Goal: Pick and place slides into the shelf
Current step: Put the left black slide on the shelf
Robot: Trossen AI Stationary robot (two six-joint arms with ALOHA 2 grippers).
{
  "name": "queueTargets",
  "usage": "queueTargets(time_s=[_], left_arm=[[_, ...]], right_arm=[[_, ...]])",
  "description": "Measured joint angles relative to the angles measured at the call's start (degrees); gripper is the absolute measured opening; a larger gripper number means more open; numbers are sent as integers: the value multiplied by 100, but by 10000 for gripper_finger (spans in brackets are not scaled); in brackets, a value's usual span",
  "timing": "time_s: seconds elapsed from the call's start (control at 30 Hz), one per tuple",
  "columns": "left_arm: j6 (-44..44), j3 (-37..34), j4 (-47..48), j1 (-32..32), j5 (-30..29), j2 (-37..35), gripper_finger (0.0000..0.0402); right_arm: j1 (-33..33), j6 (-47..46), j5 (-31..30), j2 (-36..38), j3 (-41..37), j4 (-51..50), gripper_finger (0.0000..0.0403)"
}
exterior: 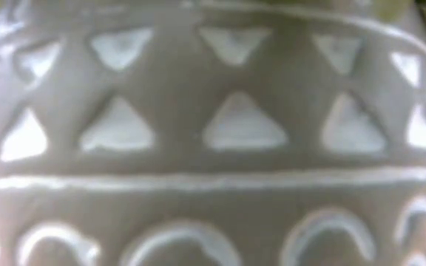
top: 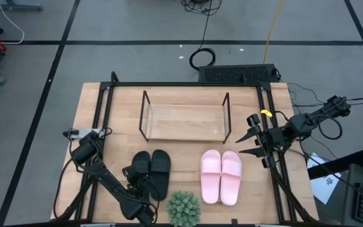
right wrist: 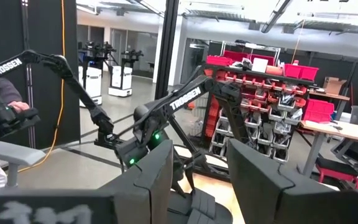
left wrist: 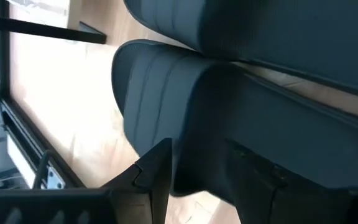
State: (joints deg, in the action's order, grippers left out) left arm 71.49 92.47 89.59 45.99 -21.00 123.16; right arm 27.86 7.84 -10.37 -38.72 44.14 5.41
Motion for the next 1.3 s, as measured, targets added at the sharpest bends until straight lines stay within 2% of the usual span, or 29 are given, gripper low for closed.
queueTargets(time_s=[0.23,0.67,0.97,1.3], left_arm=[[-70,0,36,33,-111,429,145],[57,0,52,69,-124,430,145],[-169,0,45,52,-88,429,144],[-372,-9,44,-69,-52,30,64]], right_arm=[[0,-28,-2,-18,0,39,144],[0,-114,-7,-129,0,40,144],[0,-118,-7,-133,0,38,144],[0,-118,-7,-133,0,35,144]])
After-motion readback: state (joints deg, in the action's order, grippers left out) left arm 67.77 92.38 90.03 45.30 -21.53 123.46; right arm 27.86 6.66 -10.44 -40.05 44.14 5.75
